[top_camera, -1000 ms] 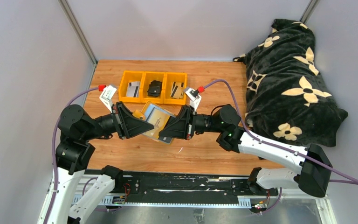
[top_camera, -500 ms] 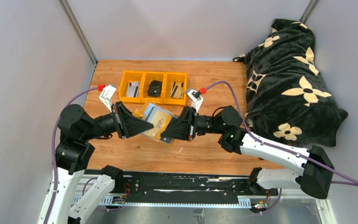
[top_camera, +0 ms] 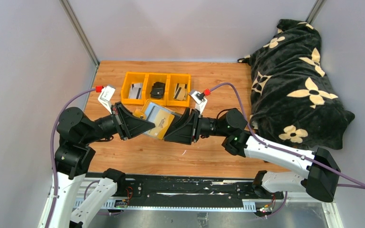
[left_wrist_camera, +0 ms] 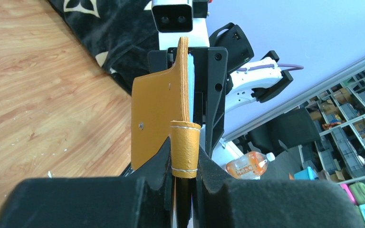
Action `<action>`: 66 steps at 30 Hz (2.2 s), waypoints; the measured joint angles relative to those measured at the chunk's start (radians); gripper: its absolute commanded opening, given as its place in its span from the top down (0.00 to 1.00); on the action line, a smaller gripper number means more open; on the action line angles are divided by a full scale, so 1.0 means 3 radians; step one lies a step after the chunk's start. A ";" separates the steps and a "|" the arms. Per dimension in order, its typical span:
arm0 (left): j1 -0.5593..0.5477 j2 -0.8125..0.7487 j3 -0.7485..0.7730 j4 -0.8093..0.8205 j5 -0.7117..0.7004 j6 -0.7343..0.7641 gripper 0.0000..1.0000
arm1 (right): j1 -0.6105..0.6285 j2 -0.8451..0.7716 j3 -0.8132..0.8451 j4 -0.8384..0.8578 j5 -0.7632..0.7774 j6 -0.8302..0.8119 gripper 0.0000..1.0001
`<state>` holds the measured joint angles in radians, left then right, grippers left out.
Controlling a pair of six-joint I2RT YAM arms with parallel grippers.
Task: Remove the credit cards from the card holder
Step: Remove the credit card from the card holder, then place the credit card in the storage box.
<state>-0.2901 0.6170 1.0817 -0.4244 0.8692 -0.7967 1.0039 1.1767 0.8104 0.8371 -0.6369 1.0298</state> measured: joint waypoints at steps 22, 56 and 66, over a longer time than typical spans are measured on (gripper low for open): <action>0.0005 -0.0043 0.0106 -0.0117 -0.0085 0.0103 1.00 | -0.0079 0.0083 -0.0057 0.0352 0.0011 0.0298 1.00; 0.0005 0.0102 0.0463 -0.1064 -0.0764 0.1601 1.00 | -0.1691 0.3063 0.3558 -0.4089 0.0434 -0.2183 1.00; 0.0005 0.0103 0.0436 -0.1071 -0.0678 0.1700 1.00 | -0.1706 0.4077 0.4682 -0.4362 0.0443 -0.2279 1.00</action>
<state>-0.2886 0.6479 1.2125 -0.7456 0.6659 -0.2867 0.4919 2.3997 2.2150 -0.4713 -0.5041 0.3462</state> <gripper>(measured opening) 0.150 0.006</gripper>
